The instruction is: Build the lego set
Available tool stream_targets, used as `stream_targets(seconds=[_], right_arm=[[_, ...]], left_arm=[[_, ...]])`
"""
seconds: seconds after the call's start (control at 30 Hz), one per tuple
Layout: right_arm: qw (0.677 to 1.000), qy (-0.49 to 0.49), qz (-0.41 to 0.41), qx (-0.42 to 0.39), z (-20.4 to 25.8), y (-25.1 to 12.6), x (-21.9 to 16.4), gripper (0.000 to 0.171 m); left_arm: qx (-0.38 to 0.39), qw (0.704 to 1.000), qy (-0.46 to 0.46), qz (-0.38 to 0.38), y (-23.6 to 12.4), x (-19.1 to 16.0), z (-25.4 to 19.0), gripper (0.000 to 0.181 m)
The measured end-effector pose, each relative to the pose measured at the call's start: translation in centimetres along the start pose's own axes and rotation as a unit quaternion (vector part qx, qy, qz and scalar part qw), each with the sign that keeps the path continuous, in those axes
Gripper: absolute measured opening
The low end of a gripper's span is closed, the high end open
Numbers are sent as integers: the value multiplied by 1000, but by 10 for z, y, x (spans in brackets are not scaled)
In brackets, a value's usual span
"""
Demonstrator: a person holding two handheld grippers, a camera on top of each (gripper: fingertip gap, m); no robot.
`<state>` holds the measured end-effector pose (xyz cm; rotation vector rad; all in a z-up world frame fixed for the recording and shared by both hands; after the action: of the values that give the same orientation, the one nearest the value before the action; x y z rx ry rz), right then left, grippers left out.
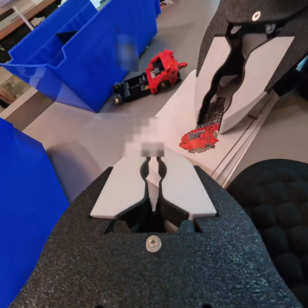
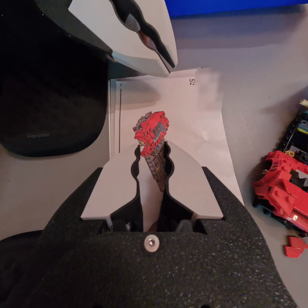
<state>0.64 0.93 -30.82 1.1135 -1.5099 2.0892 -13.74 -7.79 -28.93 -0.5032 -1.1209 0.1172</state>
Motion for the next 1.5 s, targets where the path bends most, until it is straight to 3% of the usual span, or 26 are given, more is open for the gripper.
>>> stream_targets(seconds=[0.3,1.5], right_arm=[[1000,8,-2,12,-1,0,0,29],[1000,23,-5,18,-3,-1,0,26]], left_arm=[[-8,993,98,67,9,-10,-15,5],[6,991,114,64,14,-9,-18,3]])
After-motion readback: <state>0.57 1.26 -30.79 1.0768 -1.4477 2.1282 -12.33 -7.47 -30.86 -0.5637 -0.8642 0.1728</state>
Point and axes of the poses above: each gripper's, where its closed fingertips meet, y out along the fingers, x out of its top, z = x × y across the jaws, the point moved 8 cm from there along -y, back along the fingers, and after that the axes turned 6 degrees about x, right-handed, at the moved point
